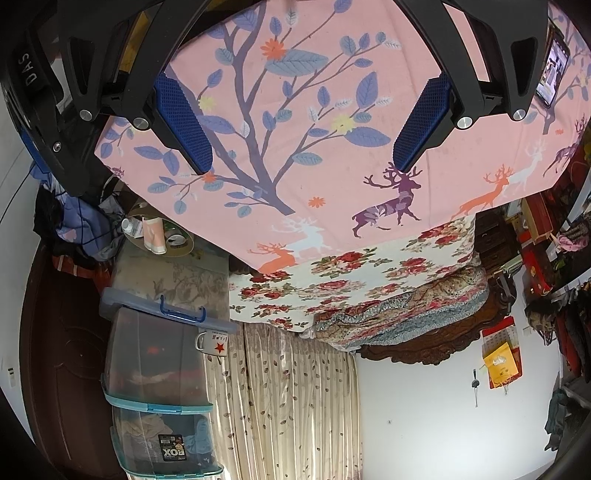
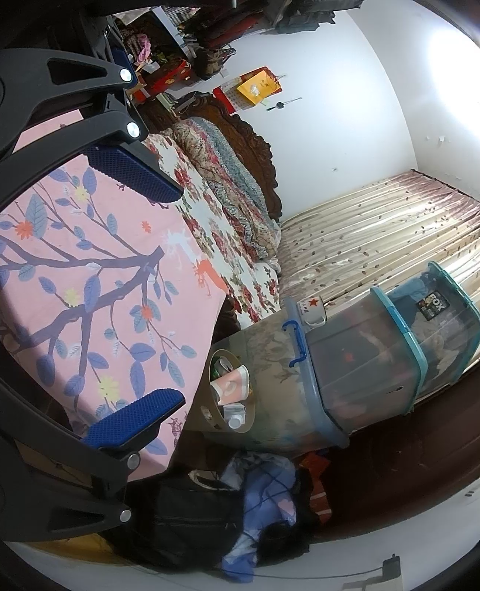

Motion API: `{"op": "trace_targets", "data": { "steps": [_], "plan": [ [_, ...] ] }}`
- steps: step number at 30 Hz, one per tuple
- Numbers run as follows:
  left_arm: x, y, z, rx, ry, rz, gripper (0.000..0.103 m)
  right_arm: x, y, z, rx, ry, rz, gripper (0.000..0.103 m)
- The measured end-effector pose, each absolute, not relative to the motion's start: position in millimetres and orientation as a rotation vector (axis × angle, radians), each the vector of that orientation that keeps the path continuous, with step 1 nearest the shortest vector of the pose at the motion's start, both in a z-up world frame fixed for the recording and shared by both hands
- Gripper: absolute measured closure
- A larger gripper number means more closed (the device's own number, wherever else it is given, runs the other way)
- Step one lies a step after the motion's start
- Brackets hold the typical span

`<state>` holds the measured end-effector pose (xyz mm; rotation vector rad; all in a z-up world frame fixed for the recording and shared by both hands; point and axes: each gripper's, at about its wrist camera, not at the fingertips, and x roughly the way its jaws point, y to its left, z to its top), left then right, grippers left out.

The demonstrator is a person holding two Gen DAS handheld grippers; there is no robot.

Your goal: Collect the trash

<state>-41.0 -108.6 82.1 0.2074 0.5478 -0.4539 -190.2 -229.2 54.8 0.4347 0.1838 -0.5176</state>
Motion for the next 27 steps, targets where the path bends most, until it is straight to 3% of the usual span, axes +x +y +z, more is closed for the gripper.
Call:
{"op": "trace_targets", "data": {
  "steps": [12,27],
  "plan": [
    [-13.9,-102.4,60.6,0.174,0.627,-0.435,0.009,-172.6,-235.0,43.9,0.437,0.257,-0.495,0.003],
    [76.5,-55.7,0.6,0.093,0.802,-0.234,0.009,-66.6,-241.6,-2.5,0.407,0.584,-0.375,0.003]
  ]
}}
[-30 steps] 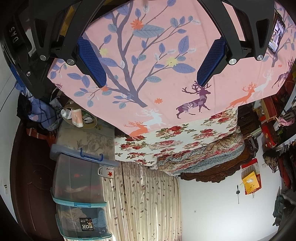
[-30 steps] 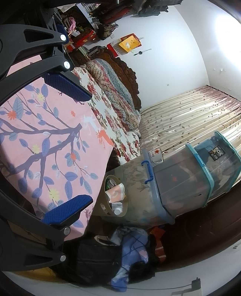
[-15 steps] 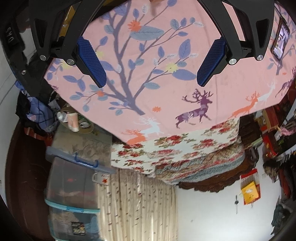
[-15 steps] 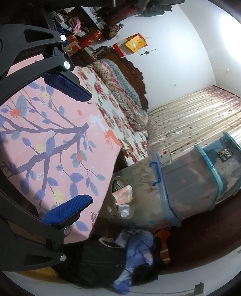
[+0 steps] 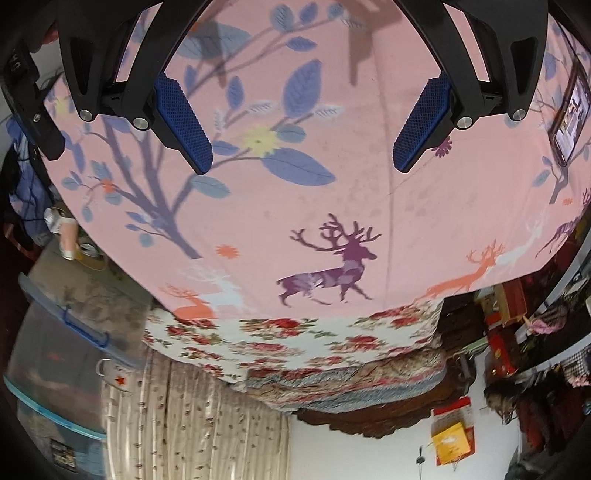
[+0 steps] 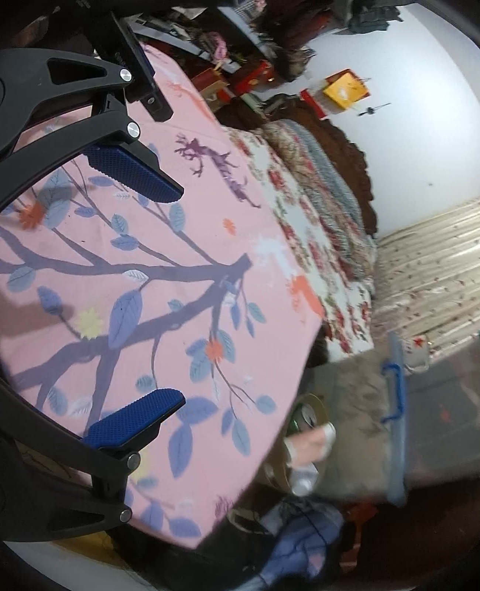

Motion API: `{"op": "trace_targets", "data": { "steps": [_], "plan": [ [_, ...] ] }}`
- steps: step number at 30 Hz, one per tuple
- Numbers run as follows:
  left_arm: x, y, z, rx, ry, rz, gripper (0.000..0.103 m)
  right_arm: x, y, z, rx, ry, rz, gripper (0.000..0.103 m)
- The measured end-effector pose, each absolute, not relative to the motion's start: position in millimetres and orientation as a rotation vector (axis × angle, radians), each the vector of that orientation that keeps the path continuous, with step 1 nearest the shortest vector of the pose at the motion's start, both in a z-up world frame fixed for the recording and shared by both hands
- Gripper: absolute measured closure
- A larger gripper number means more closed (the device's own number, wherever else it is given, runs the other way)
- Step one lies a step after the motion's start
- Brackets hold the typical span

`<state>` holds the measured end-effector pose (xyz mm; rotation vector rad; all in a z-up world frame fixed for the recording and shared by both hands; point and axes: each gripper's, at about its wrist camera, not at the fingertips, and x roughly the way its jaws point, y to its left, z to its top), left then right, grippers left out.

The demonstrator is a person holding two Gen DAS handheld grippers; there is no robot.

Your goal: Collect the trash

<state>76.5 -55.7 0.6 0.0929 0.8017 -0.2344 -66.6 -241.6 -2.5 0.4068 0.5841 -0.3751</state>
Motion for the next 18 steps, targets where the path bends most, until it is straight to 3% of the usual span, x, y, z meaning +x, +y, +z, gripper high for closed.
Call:
{"op": "trace_targets", "data": {
  "steps": [18],
  "plan": [
    [100.3,-61.8,-11.6,0.117,0.818,-0.236,0.009,-27.5,-249.2,-18.4,0.398,0.667,-0.382,0.003]
  ]
}}
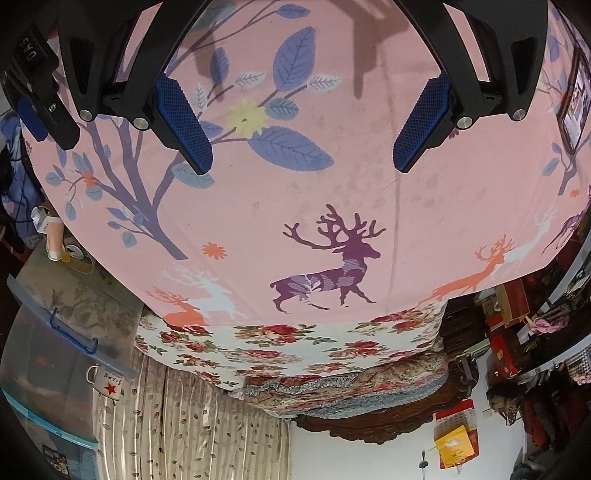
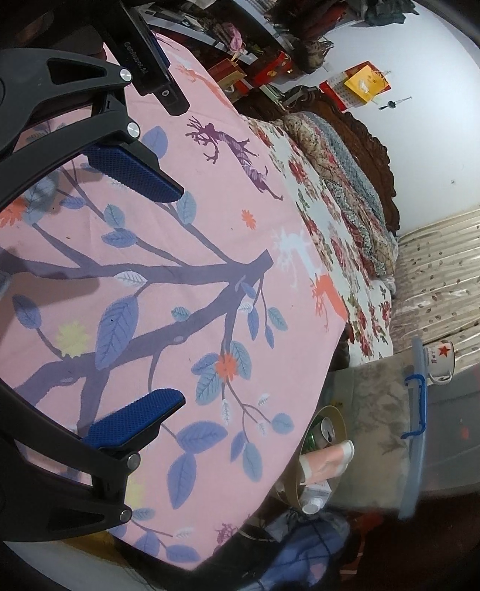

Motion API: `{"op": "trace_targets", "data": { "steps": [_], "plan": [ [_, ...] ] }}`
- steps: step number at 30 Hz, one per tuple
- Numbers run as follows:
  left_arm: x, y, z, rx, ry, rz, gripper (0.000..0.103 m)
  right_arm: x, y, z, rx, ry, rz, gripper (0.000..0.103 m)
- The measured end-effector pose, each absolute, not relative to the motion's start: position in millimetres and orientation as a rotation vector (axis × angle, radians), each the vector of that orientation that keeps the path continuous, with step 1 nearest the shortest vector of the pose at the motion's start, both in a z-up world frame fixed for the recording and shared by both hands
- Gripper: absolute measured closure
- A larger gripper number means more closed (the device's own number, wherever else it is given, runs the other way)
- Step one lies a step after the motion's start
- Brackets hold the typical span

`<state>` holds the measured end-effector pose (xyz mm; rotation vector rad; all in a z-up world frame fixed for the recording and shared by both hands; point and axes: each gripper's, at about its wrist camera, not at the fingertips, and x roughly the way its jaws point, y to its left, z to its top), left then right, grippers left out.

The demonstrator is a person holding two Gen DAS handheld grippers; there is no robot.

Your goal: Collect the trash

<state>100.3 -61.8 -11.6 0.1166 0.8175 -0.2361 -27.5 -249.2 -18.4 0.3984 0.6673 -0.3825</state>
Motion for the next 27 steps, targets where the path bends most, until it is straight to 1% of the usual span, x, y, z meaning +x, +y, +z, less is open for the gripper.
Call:
{"op": "trace_targets", "data": {
  "steps": [20,27],
  "plan": [
    [83.6,-76.1,2.5,0.148,0.762,-0.277,0.009,-43.6,-249.2,0.2,0.398,0.594,-0.423,0.003],
    [67.3,-82.6,18.6,0.195,0.685,-0.268,0.009,-52.6,-250.2,6.9,0.399,0.568,-0.432,0.003]
  ]
}}
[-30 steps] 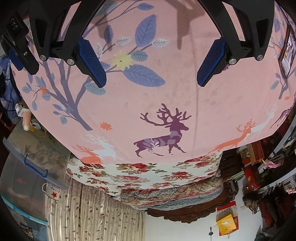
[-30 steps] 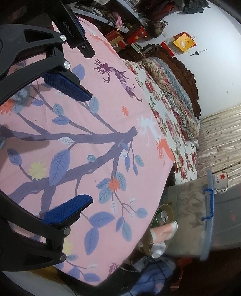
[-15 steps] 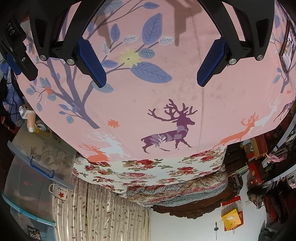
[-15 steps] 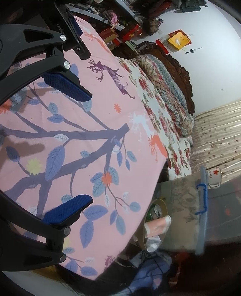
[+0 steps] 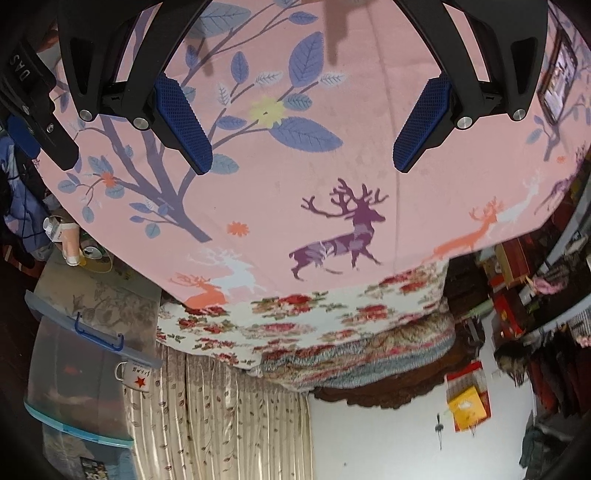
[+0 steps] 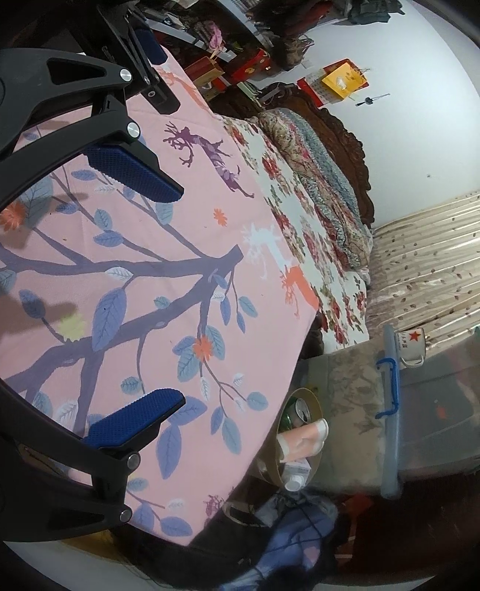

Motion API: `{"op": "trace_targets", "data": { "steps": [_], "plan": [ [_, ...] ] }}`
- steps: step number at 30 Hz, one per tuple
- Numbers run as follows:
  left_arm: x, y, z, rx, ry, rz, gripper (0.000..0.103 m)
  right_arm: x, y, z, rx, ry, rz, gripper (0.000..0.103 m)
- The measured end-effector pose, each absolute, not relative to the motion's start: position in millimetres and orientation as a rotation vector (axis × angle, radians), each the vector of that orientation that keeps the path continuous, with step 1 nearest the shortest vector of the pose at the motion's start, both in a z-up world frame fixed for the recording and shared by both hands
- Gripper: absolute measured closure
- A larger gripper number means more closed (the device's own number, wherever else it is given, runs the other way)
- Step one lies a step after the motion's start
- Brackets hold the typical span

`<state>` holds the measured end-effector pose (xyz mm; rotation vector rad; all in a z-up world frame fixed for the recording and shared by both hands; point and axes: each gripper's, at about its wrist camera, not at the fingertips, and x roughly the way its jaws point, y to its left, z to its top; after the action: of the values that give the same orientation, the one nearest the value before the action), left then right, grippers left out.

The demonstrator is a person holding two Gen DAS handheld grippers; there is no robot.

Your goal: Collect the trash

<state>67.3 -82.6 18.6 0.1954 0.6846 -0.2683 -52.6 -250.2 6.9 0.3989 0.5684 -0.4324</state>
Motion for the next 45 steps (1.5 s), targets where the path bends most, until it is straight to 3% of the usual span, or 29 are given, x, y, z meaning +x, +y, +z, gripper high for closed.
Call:
{"op": "trace_targets", "data": {
  "steps": [45],
  "plan": [
    [25.3,-92.2,30.5,0.219,0.641,-0.366,0.009,-94.8,-238.3,29.4,0.387,0.478,-0.488,0.003]
  ]
}}
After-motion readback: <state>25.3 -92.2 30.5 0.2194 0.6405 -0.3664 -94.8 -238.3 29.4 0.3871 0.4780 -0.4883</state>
